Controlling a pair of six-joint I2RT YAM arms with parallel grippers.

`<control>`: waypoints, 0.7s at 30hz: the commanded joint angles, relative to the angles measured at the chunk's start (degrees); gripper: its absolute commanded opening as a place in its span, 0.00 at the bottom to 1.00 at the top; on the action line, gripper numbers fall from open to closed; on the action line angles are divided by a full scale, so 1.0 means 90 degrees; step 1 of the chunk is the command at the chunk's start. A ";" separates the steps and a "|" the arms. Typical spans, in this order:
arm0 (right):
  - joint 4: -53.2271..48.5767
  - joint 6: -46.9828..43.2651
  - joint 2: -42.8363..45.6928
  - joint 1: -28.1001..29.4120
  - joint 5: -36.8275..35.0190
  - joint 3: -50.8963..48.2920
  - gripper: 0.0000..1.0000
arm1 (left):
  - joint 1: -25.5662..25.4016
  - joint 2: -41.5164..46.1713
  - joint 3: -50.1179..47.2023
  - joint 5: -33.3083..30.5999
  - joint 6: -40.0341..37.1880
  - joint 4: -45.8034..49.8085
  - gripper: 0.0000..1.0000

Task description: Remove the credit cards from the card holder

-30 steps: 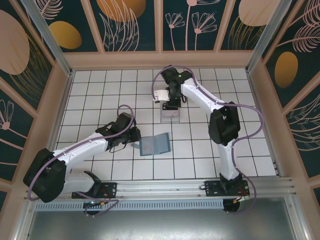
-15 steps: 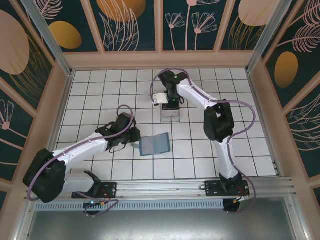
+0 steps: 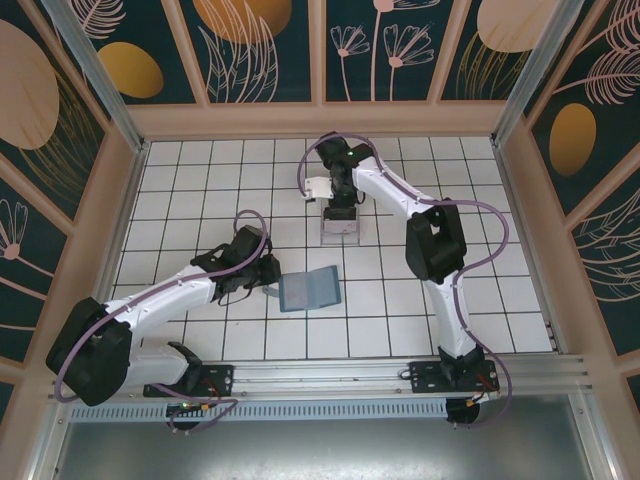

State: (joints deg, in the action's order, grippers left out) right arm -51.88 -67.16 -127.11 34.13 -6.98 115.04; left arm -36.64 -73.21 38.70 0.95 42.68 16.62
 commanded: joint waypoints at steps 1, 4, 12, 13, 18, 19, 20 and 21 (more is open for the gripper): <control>0.0333 0.0149 0.0433 0.0051 -0.0252 0.0110 0.37 | 0.0050 0.0009 0.0159 -0.0046 0.0015 0.0057 0.21; 0.0447 0.0420 0.0683 0.0103 -0.0136 -0.0101 0.37 | 0.0058 0.0028 0.0221 -0.0119 0.0025 0.0086 0.21; 0.1664 0.2768 0.1743 0.0255 0.0436 -0.1371 0.31 | 0.0185 0.0061 0.0222 -0.0267 0.0061 0.0022 0.22; 0.1872 0.3174 0.1924 0.0273 0.0585 -0.1621 0.31 | 0.0223 0.0041 0.0212 -0.0239 0.0059 -0.0017 0.22; 0.2668 0.5273 0.2725 0.0464 0.0825 -0.2859 0.31 | 0.0350 -0.0065 0.0211 -0.0012 0.0030 -0.0166 0.22; 0.2784 0.5722 0.2881 0.0501 0.0898 -0.3097 0.31 | 0.0375 -0.0110 0.0211 0.0056 0.0025 -0.0212 0.22; 0.2894 0.6143 0.3004 0.0536 0.0908 -0.3293 0.31 | 0.0402 -0.0148 0.0211 0.0105 0.0015 -0.0248 0.22; 0.2976 0.6576 0.3135 0.0562 0.1004 -0.3497 0.31 | 0.0437 -0.0188 0.0213 0.0151 0.0020 -0.0283 0.22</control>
State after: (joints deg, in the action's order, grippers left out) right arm -30.15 -24.08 -102.19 38.33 -1.06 87.20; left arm -33.43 -73.67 39.55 0.60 42.68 15.97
